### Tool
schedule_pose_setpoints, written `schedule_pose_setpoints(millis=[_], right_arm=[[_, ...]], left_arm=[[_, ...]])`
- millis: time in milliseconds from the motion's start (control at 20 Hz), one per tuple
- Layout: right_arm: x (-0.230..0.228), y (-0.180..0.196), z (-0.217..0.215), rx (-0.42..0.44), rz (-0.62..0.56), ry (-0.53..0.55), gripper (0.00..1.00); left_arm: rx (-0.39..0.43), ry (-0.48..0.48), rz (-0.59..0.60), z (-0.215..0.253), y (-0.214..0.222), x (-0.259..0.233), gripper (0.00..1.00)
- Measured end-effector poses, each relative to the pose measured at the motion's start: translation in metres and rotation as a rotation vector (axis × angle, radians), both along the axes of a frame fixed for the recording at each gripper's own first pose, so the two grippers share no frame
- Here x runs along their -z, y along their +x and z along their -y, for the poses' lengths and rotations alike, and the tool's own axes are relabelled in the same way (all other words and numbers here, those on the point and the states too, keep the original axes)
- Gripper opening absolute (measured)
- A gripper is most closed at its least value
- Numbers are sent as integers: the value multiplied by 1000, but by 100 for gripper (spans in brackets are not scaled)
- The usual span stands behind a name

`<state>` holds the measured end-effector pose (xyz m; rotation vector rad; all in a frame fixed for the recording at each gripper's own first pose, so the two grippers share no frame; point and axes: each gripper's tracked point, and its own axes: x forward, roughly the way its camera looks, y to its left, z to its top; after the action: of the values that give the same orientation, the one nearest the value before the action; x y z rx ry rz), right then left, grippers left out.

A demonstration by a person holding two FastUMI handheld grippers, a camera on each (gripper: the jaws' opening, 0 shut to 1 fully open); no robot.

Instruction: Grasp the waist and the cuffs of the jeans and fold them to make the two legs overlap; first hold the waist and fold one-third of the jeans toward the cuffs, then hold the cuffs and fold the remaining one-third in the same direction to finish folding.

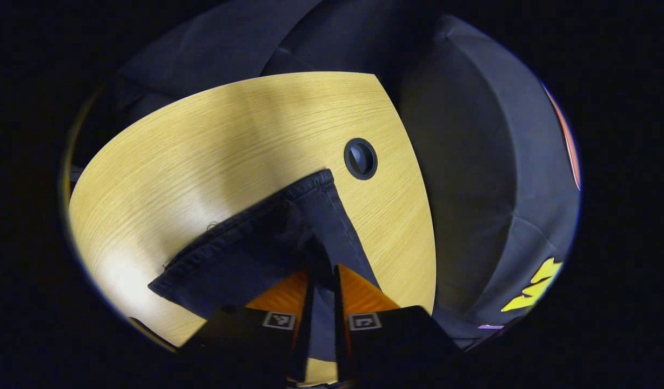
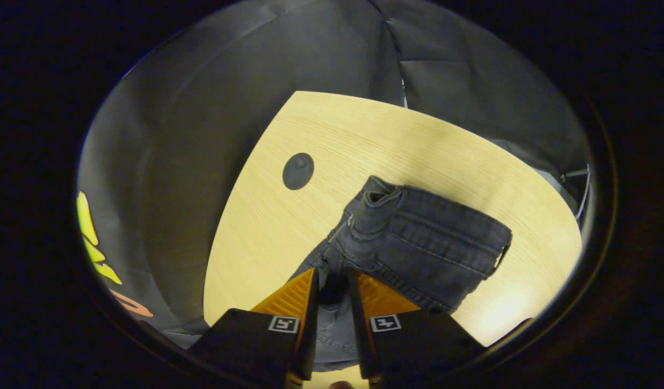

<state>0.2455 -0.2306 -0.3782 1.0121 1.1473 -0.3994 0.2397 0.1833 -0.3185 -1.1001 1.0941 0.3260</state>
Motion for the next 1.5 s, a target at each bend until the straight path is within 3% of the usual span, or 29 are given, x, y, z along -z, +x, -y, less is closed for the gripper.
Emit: schedule_pose_setpoints(millis=[50,100,150,200,250,300,400,450,500,550,600,750,800,850,900,950,1050,1100,1250,1500], right_arm=[[-3,4,0,2,16,5,36],[-7,8,-4,2,32,16,38],[-10,11,-6,2,44,20,56],[-12,14,-7,-1,55,18,63],[-15,13,-6,0,64,11,72],[-21,16,-6,8,81,12,74],[-30,21,-1,24,118,-9,79],[-37,19,6,19,130,-37,88],[-42,18,8,12,147,-54,89],[-50,14,9,1,164,-70,97],[-59,9,11,-14,185,-97,97],[-96,-22,8,-114,268,-228,97],[-108,-33,6,-165,297,-293,96],[-127,-46,4,-224,342,-371,98],[-146,-57,-1,-285,396,-452,92],[-166,-69,-6,-342,449,-538,98],[-211,-94,-17,-409,574,-685,99],[-237,-109,-25,-423,643,-738,98],[-280,-150,-44,-438,752,-859,98],[-293,-206,-63,-436,785,-877,98]], left_arm=[[17,23,-12,-5,-4,1,17],[27,38,-11,-9,-4,-1,56],[34,56,-17,-12,-7,-5,44],[42,72,-20,-14,-9,-9,47],[50,79,-17,-16,-12,-17,58],[45,77,3,-16,-13,-26,70],[61,87,19,-15,-11,-33,71],[75,93,33,-12,-15,-47,71],[95,107,51,-10,-16,-59,71],[119,130,67,-6,-17,-69,84],[145,160,83,-2,-19,-83,72],[258,250,212,26,-29,-135,72],[304,322,281,34,-32,-154,72],[347,417,367,41,-35,-178,84],[386,524,464,49,-38,-205,71],[422,633,560,57,-43,-230,72],[472,798,722,83,-61,-278,89],[481,832,785,100,-70,-294,98],[474,916,895,141,-119,-323,99],[444,921,950,192,-163,-313,98]])
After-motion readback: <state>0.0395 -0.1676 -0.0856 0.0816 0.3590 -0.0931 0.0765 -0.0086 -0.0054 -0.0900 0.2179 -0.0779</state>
